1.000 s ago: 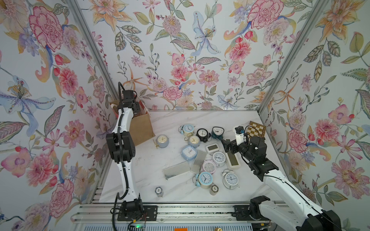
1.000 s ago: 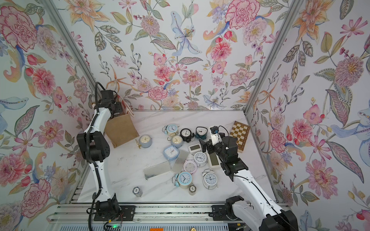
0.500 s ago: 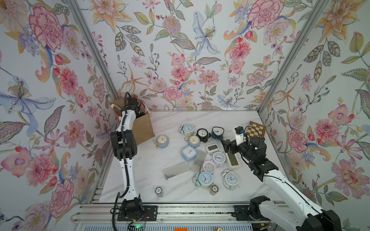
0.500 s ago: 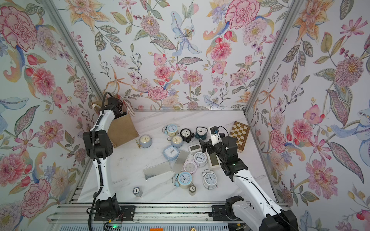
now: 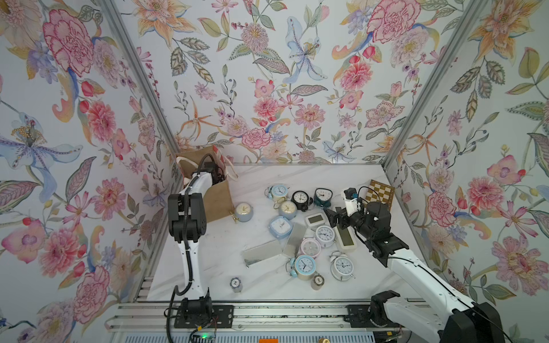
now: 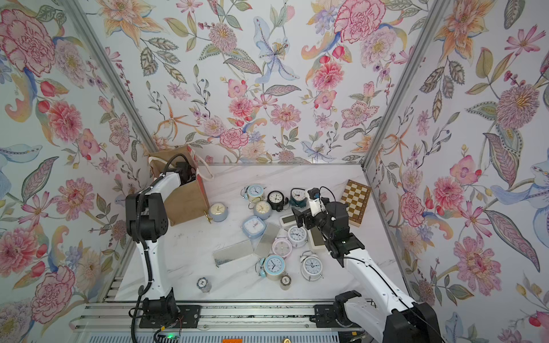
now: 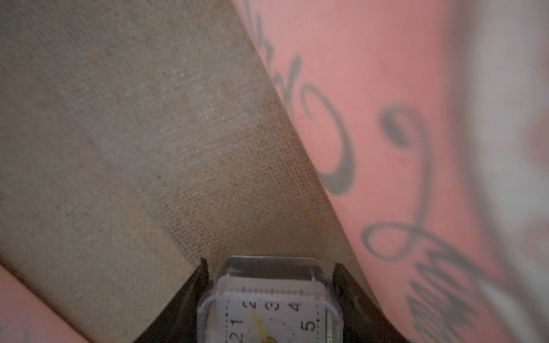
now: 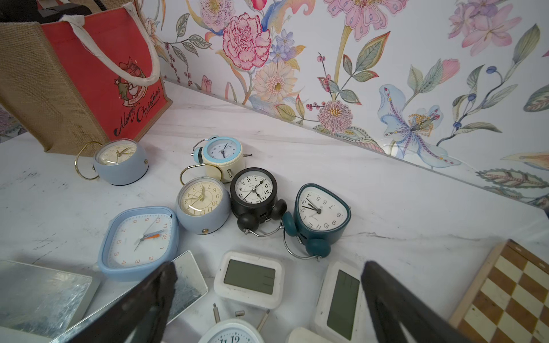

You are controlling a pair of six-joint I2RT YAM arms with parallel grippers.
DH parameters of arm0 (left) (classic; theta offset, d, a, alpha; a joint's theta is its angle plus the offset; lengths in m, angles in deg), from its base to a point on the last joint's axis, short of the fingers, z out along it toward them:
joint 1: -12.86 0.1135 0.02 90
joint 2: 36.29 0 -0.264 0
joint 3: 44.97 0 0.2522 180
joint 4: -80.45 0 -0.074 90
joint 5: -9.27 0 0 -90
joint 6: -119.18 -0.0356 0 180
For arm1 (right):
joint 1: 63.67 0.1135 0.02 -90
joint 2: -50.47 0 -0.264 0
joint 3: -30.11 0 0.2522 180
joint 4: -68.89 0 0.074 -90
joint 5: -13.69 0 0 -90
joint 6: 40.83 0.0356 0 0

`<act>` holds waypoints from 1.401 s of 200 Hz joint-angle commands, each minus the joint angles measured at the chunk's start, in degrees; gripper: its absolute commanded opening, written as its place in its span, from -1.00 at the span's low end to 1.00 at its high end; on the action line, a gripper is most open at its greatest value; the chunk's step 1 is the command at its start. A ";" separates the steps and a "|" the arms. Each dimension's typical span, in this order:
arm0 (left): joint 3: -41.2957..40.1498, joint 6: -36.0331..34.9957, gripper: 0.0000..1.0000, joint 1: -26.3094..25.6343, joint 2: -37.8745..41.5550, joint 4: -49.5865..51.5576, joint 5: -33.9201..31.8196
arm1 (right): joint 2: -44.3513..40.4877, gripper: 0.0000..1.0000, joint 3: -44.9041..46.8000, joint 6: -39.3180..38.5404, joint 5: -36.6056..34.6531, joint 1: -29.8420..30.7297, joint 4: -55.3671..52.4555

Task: Put the alarm clock into the canvas bag
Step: Move the canvas bag to the center of the board, then place the alarm at the canvas bag.

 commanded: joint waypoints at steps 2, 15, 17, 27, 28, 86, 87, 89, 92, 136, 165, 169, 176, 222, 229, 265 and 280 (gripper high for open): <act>-4.91 -0.46 -0.09 0.47 3.09 2.14 -9.68 | 0.45 0.98 0.12 0.00 0.71 0.38 1.23; -6.85 0.68 -0.08 1.14 3.15 2.65 -14.61 | 0.68 0.98 0.04 -0.02 0.80 0.50 1.19; -7.03 0.90 -0.08 1.30 3.12 2.66 -14.97 | 0.66 0.98 0.03 0.02 0.80 0.50 1.19; -8.25 0.95 -0.10 2.00 3.11 2.57 -15.73 | 0.71 0.98 -0.06 0.06 1.01 0.53 1.09; -8.43 0.90 -0.10 2.05 3.16 2.53 -15.80 | 0.71 0.98 -0.02 0.06 0.99 0.56 1.10; -14.92 2.30 -0.08 4.04 4.58 0.68 -20.43 | 0.58 0.98 -0.19 -0.55 0.51 0.66 0.64; -14.97 2.19 -0.08 3.99 4.60 0.66 -20.38 | 0.61 0.99 -0.21 -0.55 0.48 0.63 0.66; -15.05 1.89 -0.08 3.84 4.60 0.51 -20.18 | 0.62 0.98 -0.21 -0.57 0.45 0.67 0.64; -15.18 1.36 -0.09 3.65 4.49 0.40 -19.83 | 0.65 0.98 -0.23 -0.55 0.59 0.65 0.55; -18.15 -8.99 -0.06 -4.18 5.24 -0.01 -14.43 | 0.02 0.98 -0.05 -0.90 0.00 0.76 -0.02; -19.26 -12.76 -0.06 -10.45 7.23 -1.66 -8.82 | -0.58 0.98 0.03 -0.90 -0.19 0.72 -0.43; -18.95 -12.91 -0.06 -11.23 7.16 -1.60 -8.51 | -0.67 0.98 0.03 -0.95 -0.15 0.80 -0.48; -18.47 -13.11 -0.05 -12.69 6.99 -1.56 -8.05 | -0.77 0.98 -0.02 -0.90 -0.19 0.76 -0.63; -14.42 -12.67 -0.01 -21.03 5.97 -3.64 -1.38 | -2.01 0.99 -0.06 -1.34 -0.72 0.85 -1.64; -13.43 -12.36 0.00 -21.84 5.74 -3.88 -0.21 | -2.21 0.98 -0.06 -1.34 -0.75 0.85 -1.88; -8.01 -9.69 0.27 -23.52 4.85 -1.61 -3.42 | -3.10 0.98 -0.48 -1.52 -1.09 0.85 -3.03; -6.36 -7.47 0.47 -23.49 5.49 -0.63 -5.75 | -3.39 0.99 -0.59 -1.60 -1.21 0.84 -3.31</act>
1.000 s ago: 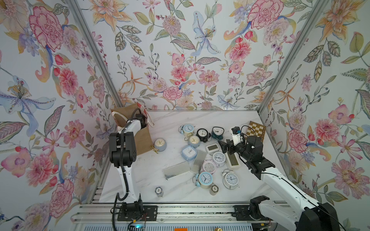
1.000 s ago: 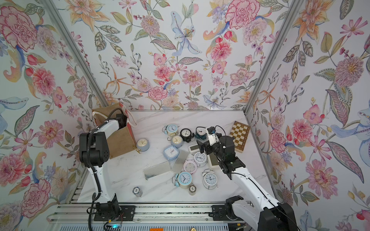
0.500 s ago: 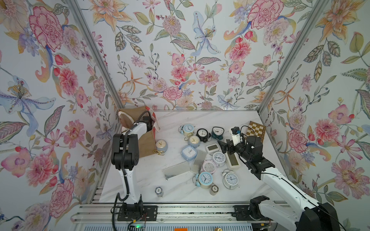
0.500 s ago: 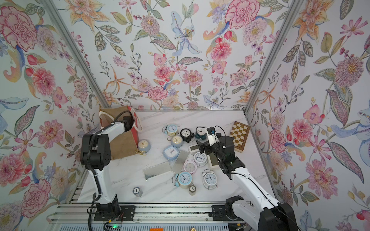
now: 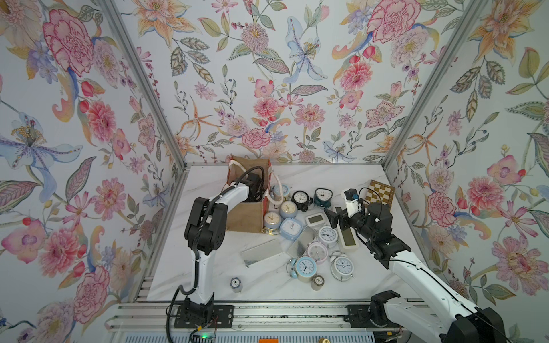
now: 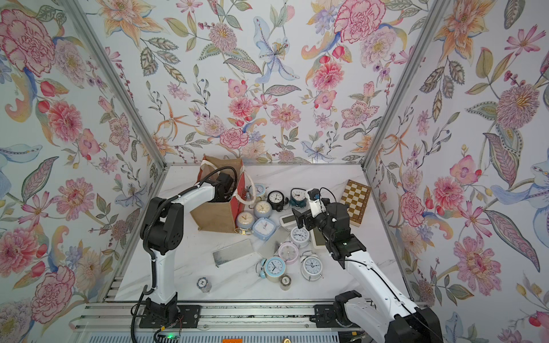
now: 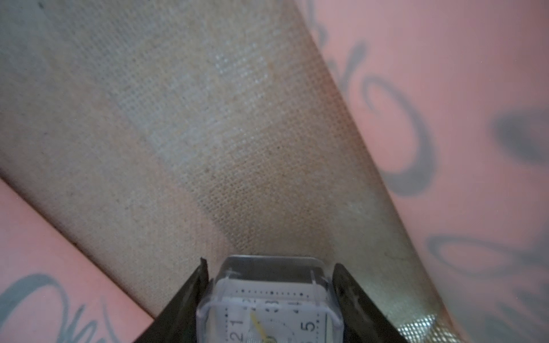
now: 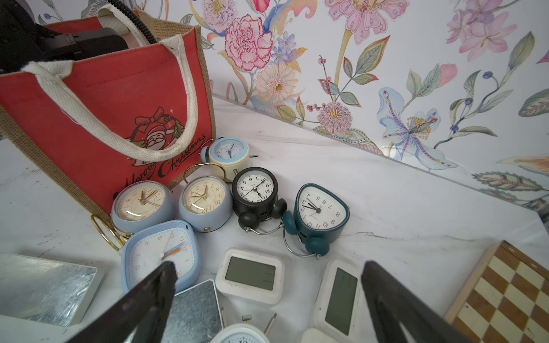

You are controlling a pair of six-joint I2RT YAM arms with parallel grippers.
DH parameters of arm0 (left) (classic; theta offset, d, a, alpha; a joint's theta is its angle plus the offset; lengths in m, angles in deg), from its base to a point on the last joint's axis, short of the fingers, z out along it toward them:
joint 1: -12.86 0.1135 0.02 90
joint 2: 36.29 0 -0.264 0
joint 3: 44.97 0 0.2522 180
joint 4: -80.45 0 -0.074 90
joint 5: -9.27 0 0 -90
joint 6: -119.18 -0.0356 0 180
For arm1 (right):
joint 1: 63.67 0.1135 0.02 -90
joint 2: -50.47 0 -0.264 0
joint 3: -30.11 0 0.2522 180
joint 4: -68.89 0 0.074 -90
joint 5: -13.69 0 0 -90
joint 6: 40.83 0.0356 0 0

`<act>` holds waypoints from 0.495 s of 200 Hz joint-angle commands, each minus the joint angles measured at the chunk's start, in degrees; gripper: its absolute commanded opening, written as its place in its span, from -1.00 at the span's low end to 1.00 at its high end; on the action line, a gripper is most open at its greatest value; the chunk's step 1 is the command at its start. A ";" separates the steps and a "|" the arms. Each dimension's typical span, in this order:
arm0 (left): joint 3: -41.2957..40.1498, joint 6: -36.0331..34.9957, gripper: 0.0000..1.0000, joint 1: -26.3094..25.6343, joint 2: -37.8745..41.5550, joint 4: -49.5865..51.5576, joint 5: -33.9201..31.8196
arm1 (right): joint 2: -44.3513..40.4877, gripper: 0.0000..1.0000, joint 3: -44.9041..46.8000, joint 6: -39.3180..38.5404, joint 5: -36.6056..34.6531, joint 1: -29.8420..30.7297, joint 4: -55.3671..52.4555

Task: Put the alarm clock into the canvas bag
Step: Place the alarm at the canvas bag.

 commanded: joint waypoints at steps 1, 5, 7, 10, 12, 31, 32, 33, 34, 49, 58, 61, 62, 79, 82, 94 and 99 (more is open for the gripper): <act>3.49 3.21 0.49 -0.28 -0.54 2.52 -1.12 | -1.37 0.99 -0.63 -0.93 -0.89 0.52 -1.35; 3.92 3.43 0.62 -0.28 -0.21 2.67 -1.31 | -1.38 0.98 -0.74 -0.87 -0.91 0.51 -1.40; 4.02 3.52 0.67 -0.34 -0.13 2.78 -1.33 | -1.38 0.99 -0.76 -0.85 -0.93 0.54 -1.50; 4.52 3.61 0.75 -0.30 0.19 2.94 -1.19 | -1.38 0.98 -0.84 -0.84 -0.88 0.60 -1.60; 4.70 3.67 0.78 -0.32 0.38 3.00 -1.17 | -1.38 0.99 -0.89 -0.82 -0.86 0.57 -1.64; 7.17 4.18 0.88 -0.26 2.54 3.58 -0.89 | -1.39 0.99 -1.42 -0.60 -0.92 0.76 -1.95; 7.34 4.22 0.88 -0.22 2.67 3.61 -0.98 | -1.32 0.98 -1.49 -0.60 -0.88 0.82 -2.02; 7.51 4.28 0.89 -0.29 2.73 3.66 -1.03 | -1.35 0.98 -1.52 -0.59 -0.91 0.80 -2.06; 7.69 4.31 0.90 -0.24 2.76 3.69 -1.05 | -1.41 0.98 -1.58 -0.58 -0.93 0.84 -2.07; 10.16 4.76 0.91 -0.19 4.41 4.47 -1.60 | -1.45 0.98 -2.23 -0.32 -0.98 1.08 -2.44; 11.57 4.80 0.91 -0.21 5.26 4.83 -1.71 | -1.45 0.98 -2.69 -0.23 -0.94 1.29 -2.67; 12.04 4.87 0.91 -0.19 5.63 4.98 -1.85 | -1.47 0.98 -2.88 -0.19 -0.95 1.31 -2.72; 12.19 4.91 0.91 -0.19 5.66 5.01 -1.90 | -1.47 0.98 -2.92 -0.16 -0.99 1.32 -2.76; 14.88 5.75 0.90 -0.25 7.08 5.92 -3.20 | -1.38 0.98 -3.85 0.16 -1.04 1.65 -3.20; 15.44 5.83 0.90 -0.22 7.21 6.16 -3.48 | -1.38 0.99 -4.03 0.25 -1.05 1.80 -3.23; 17.34 5.69 0.89 -0.19 7.93 6.87 -3.05 | -1.13 0.98 -4.81 0.62 -1.09 2.04 -3.50; 17.90 5.59 0.89 -0.29 8.29 7.01 -2.76 | -1.06 0.98 -5.15 0.91 -1.05 2.14 -3.70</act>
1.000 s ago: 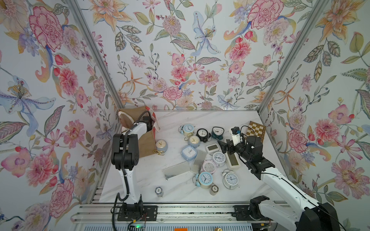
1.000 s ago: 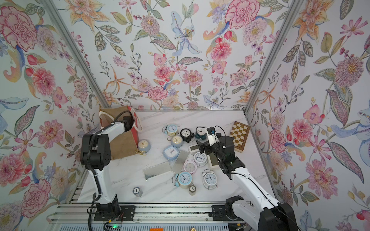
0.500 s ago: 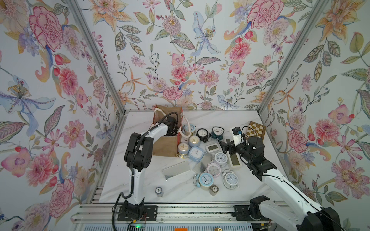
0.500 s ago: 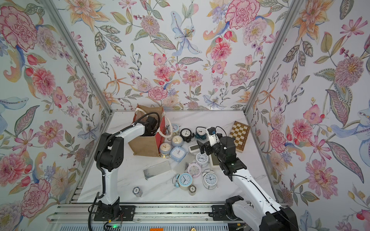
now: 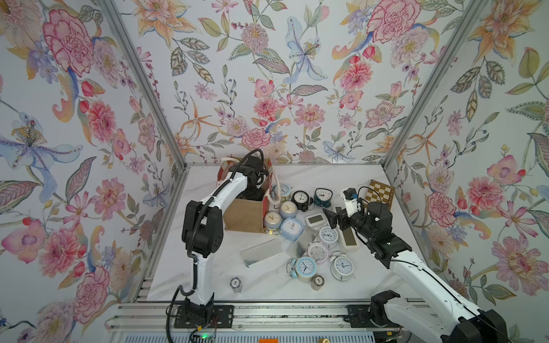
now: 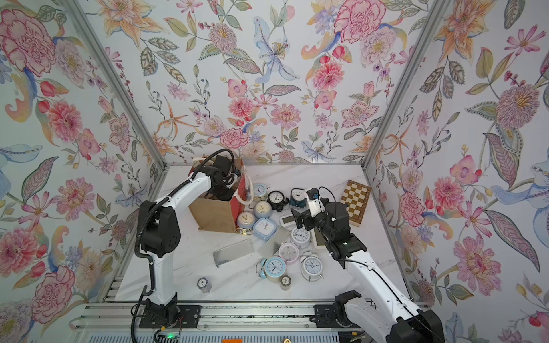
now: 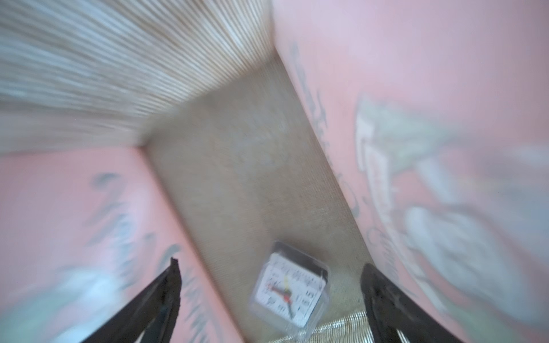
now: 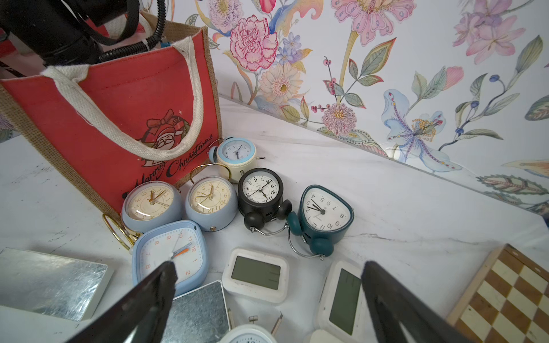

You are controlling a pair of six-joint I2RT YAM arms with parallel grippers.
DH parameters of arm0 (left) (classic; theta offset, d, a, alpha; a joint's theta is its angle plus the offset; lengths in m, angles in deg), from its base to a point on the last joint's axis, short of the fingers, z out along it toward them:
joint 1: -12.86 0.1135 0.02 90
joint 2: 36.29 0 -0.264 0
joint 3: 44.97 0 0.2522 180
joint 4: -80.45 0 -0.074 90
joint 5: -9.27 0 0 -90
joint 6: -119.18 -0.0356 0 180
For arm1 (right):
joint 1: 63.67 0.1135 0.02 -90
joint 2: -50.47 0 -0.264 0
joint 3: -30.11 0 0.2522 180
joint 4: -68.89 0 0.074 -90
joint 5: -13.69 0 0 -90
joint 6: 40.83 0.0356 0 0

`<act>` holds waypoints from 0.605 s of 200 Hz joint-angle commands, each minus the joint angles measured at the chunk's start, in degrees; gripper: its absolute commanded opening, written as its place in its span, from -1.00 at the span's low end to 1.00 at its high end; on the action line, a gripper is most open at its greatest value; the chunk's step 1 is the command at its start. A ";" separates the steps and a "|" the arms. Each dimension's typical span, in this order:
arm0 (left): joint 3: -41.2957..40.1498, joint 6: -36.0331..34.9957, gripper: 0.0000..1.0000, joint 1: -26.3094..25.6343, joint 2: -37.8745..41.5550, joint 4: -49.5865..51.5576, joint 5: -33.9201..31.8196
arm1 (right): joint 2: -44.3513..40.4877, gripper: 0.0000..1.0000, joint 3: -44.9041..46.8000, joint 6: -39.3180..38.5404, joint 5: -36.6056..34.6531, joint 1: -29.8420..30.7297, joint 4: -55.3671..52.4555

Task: Put the alarm clock into the canvas bag
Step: Place the alarm at the canvas bag.

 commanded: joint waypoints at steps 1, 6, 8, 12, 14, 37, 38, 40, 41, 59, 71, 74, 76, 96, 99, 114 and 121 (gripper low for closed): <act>4.45 1.04 0.89 -0.22 4.29 2.60 -1.27 | -0.58 0.98 -2.88 0.96 -0.69 0.70 -0.93; 5.07 1.15 0.88 -0.19 4.71 2.70 -1.38 | -0.42 0.98 -3.37 1.27 -0.56 0.81 -1.09; 5.31 1.19 0.87 -0.17 4.81 2.82 -1.32 | -0.32 0.98 -3.58 1.32 -0.51 0.88 -1.21; 5.79 1.21 0.86 -0.12 5.06 2.95 -1.36 | -0.27 0.99 -4.01 1.60 -0.31 1.05 -1.54; 5.98 1.29 0.85 -0.20 5.26 3.01 -1.38 | -0.20 0.98 -4.27 1.67 -0.18 1.14 -1.68; 7.53 1.31 0.81 -0.24 6.58 3.41 -1.40 | 0.71 0.98 -6.95 2.74 0.55 2.42 -3.14; 7.59 1.34 0.81 -0.21 6.61 3.41 -1.39 | 0.75 0.98 -7.11 2.82 0.53 2.50 -3.24; 7.74 1.23 0.80 -0.22 6.63 3.54 -1.43 | 0.85 0.98 -7.37 2.81 0.51 2.62 -3.38; 7.79 1.22 0.81 -0.19 6.68 3.61 -1.50 | 0.91 0.98 -7.50 2.90 0.51 2.64 -3.44; 8.97 2.62 0.84 -0.28 6.83 4.59 -8.25 | 1.87 0.98 -9.69 3.85 0.99 4.03 -4.21; 9.72 2.99 0.85 -0.23 6.84 5.73 -12.56 | 2.35 0.98 -10.73 3.93 1.06 5.09 -4.24; 9.83 3.08 0.85 -0.17 6.96 5.86 -13.61 | 2.49 0.98 -11.00 3.94 0.97 5.38 -4.25; 9.89 3.16 0.85 -0.17 7.05 5.87 -14.31 | 2.54 0.98 -11.15 3.95 0.98 5.59 -4.22; 10.41 3.38 0.85 -0.05 8.95 5.49 -18.90 | 3.39 0.98 -12.39 3.86 0.57 7.47 -4.00; 10.57 3.35 0.85 0.01 9.31 5.30 -19.39 | 3.57 0.98 -12.58 3.86 0.51 7.68 -3.97; 11.37 3.31 0.86 0.42 11.24 4.13 -21.04 | 4.51 0.98 -13.55 4.25 0.07 9.15 -3.74; 11.61 3.31 0.87 0.87 12.22 3.35 -21.33 | 5.23 0.99 -14.11 4.51 -0.18 9.83 -3.75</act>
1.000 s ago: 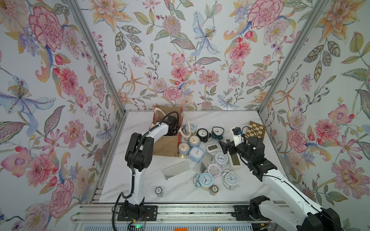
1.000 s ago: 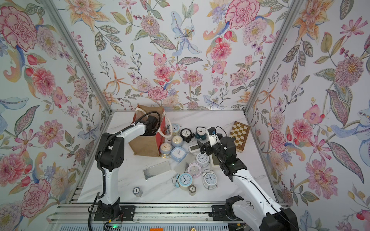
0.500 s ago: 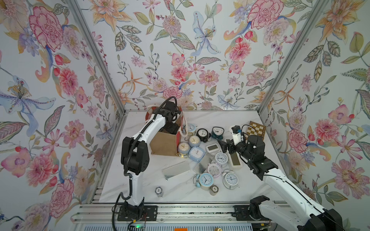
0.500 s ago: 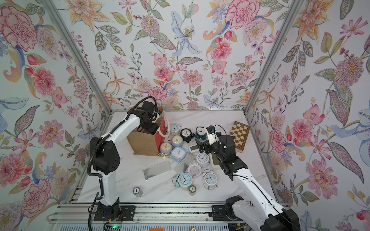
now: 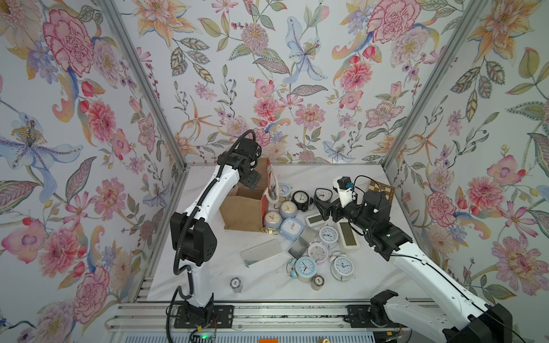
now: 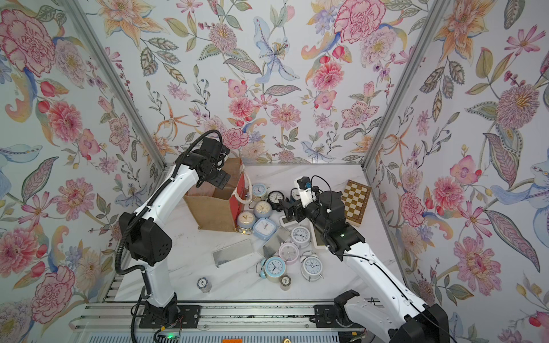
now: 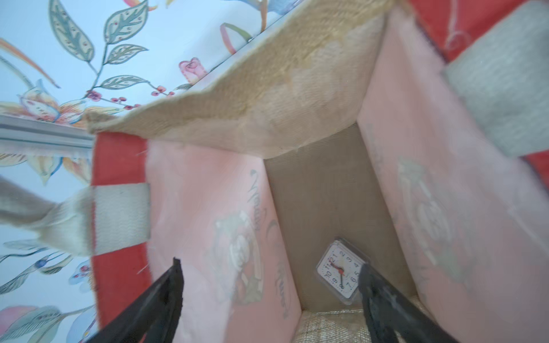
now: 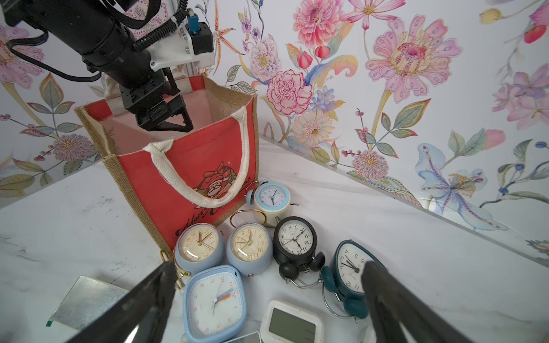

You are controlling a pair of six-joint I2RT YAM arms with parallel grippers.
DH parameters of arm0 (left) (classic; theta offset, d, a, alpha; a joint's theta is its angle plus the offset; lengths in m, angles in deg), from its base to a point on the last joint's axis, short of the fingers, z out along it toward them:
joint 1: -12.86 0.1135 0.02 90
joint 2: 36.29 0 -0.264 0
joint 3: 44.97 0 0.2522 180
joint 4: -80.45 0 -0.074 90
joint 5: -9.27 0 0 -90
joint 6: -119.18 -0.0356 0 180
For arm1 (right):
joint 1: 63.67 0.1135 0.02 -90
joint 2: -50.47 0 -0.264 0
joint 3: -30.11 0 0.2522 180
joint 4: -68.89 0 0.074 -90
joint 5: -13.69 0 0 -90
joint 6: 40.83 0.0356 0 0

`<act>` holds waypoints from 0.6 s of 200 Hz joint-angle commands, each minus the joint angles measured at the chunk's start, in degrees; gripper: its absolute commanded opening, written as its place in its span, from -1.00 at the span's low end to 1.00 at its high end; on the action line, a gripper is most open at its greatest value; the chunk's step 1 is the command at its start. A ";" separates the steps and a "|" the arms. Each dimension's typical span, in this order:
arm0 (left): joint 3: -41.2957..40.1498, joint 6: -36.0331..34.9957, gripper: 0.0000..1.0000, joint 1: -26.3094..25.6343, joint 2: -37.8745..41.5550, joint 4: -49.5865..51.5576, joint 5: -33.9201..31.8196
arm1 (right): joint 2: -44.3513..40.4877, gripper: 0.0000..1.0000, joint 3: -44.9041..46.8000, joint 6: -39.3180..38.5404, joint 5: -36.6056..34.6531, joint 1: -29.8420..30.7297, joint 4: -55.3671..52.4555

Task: Put the alarm clock into the canvas bag
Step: Place the alarm at the canvas bag, then adjust the canvas bag at the center of the board.

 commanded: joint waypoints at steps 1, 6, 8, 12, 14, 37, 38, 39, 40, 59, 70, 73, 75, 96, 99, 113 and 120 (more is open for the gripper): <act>3.04 0.95 0.87 0.90 5.53 -0.40 -6.63 | 1.87 0.98 -2.87 1.61 -0.67 2.11 -0.49; 2.95 0.95 0.88 1.34 6.23 -1.13 -6.51 | 2.36 0.98 -3.32 1.78 -0.76 2.55 -0.56; 2.95 0.95 0.88 1.49 6.53 -1.40 -6.36 | 2.57 0.98 -3.55 1.83 -0.75 2.76 -0.62; 2.74 1.07 0.88 2.02 7.13 -2.00 -6.14 | 3.05 0.98 -4.04 1.95 -0.79 3.07 -0.80; 2.52 1.15 0.88 2.36 7.41 -2.30 -5.94 | 3.35 0.98 -4.30 1.94 -0.85 3.26 -0.88; -2.32 2.99 0.88 8.12 11.32 -7.45 -0.58 | 6.28 1.00 -7.65 3.40 -1.34 5.20 -2.62; -2.58 3.16 0.87 8.27 11.54 -7.71 -0.27 | 6.39 1.00 -7.88 3.40 -1.38 5.23 -2.70; -2.85 3.33 0.87 8.70 11.69 -7.93 0.11 | 6.49 1.00 -8.08 3.44 -1.36 5.33 -2.79; -3.07 3.50 0.87 9.09 11.89 -8.13 0.48 | 6.54 0.99 -8.27 3.46 -1.35 5.42 -2.83; -7.62 6.46 0.80 15.66 14.23 -11.49 8.17 | 9.00 0.97 -11.53 5.26 -1.48 6.82 -4.54; -10.36 7.47 0.77 18.14 15.74 -13.77 12.41 | 10.37 0.94 -13.43 6.46 -1.53 7.54 -5.69; -11.07 7.57 0.78 18.71 16.05 -14.44 13.60 | 10.73 0.94 -13.92 6.89 -1.54 7.74 -5.97; -11.63 7.66 0.77 19.02 16.21 -14.93 14.27 | 10.94 0.93 -14.26 7.10 -1.58 7.83 -6.13; -15.84 7.64 0.72 20.49 17.22 -18.69 20.20 | 13.66 0.88 -17.47 9.01 -1.56 9.05 -8.15; -16.10 7.51 0.71 20.55 17.14 -18.81 20.69 | 14.05 0.87 -17.84 9.28 -1.61 9.09 -8.51; -17.29 7.23 0.65 20.55 16.19 -18.97 22.59 | 15.97 0.83 -20.01 10.96 -2.03 9.09 -9.98; -17.95 7.12 0.60 20.55 15.55 -18.91 23.00 | 16.99 0.81 -21.01 12.00 -1.94 9.09 -10.72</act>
